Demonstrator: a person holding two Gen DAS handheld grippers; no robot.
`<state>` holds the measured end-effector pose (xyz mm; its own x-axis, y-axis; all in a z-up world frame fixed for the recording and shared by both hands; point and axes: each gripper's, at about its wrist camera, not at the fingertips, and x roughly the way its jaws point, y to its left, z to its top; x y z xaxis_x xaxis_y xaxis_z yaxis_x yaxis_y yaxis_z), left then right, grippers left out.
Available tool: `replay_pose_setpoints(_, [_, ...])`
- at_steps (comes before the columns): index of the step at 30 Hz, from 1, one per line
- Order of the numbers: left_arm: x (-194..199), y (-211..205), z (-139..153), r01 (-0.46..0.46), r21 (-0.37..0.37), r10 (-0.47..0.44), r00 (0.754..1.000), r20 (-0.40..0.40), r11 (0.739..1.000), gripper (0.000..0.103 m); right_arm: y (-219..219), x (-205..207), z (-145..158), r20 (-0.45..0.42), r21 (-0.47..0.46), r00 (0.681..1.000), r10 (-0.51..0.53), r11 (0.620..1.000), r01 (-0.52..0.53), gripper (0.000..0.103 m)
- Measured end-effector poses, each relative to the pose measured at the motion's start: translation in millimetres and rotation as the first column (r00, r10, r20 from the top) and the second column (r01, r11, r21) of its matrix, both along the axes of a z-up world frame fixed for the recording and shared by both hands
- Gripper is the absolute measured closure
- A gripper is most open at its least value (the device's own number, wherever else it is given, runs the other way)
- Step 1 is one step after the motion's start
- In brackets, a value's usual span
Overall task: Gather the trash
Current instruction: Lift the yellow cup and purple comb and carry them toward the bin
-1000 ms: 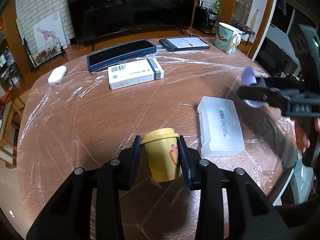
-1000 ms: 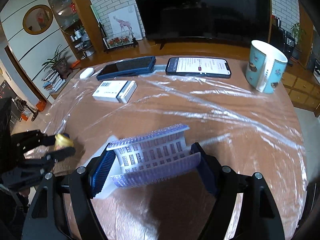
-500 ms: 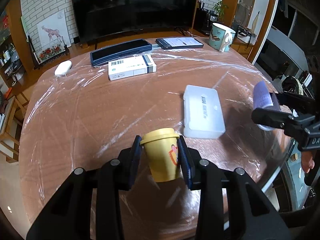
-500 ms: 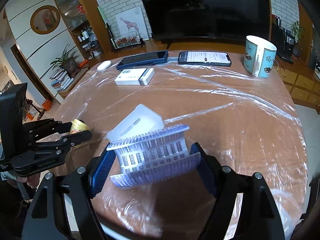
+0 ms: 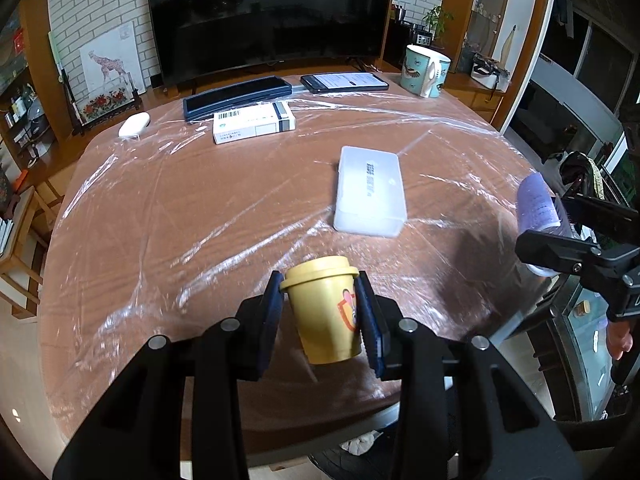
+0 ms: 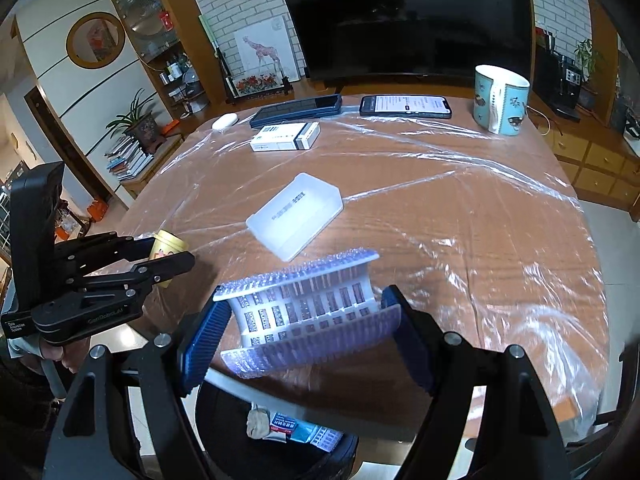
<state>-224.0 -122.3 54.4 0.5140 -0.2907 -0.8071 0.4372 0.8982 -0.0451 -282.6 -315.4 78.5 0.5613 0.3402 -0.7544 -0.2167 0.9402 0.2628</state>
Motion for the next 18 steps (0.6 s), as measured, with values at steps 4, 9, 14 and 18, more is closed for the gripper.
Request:
replay_pose_setpoints(4, [-13,-1,1,0.004,-0.001,-0.004,1.000,0.003,1.000,0.065,2,-13,2,0.003,-0.008,1.000,0.005,1.000,-0.004,0.027])
replay_pose_setpoints(9, [-28,-1,1,0.008,-0.002,-0.008,1.000,0.004,1.000,0.065,4,-25,3,0.001,-0.004,1.000,0.009,1.000,-0.009,0.027])
replay_pose_setpoints(14, [-32,-1,1,0.009,-0.005,-0.009,1.000,0.006,1.000,0.065,9,-38,3,0.000,-0.013,1.000,0.016,1.000,-0.016,0.027])
replay_pose_setpoints(18, [-42,0,0,0.009,-0.007,-0.009,1.000,0.005,1.000,0.065,13,-49,4,0.002,-0.021,1.000,0.024,0.999,-0.024,0.027])
